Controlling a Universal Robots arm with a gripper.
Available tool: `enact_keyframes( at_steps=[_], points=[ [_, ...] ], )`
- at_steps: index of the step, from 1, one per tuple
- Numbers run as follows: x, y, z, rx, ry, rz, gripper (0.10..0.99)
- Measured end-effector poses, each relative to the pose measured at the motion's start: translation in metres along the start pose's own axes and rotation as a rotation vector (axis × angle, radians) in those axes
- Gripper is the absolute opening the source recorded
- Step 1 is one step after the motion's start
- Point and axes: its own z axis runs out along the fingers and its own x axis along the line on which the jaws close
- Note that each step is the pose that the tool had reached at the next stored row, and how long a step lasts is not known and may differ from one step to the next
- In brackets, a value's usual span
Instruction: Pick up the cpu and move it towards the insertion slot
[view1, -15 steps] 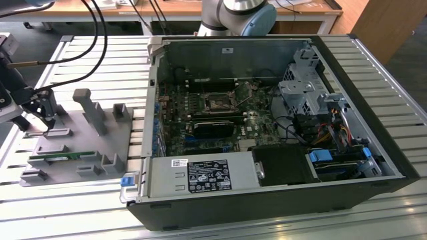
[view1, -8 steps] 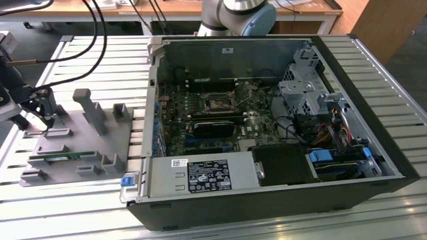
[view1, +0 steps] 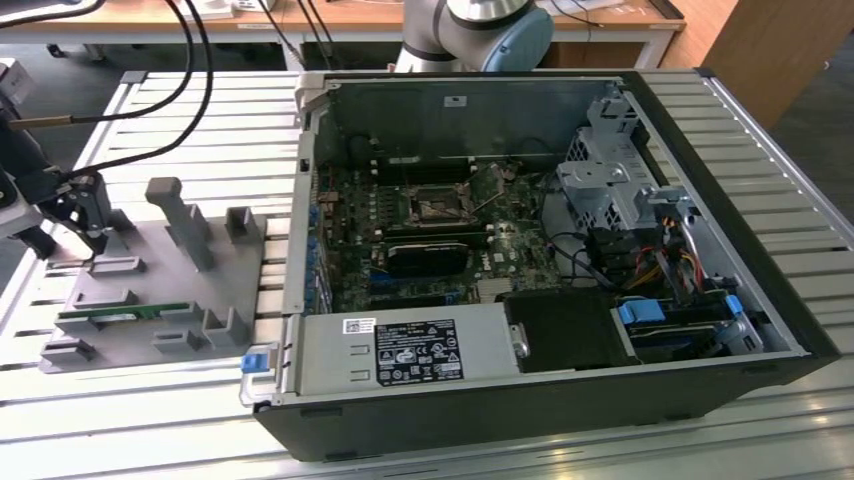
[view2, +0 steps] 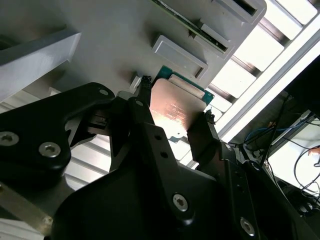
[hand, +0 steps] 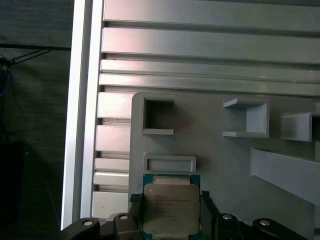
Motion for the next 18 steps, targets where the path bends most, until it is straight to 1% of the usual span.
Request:
enact_keyframes(
  at_steps=[18],
  points=[
    [0.0, 0.0005, -0.0081, 0.0, 0.0, 0.0, 0.541]
  ],
)
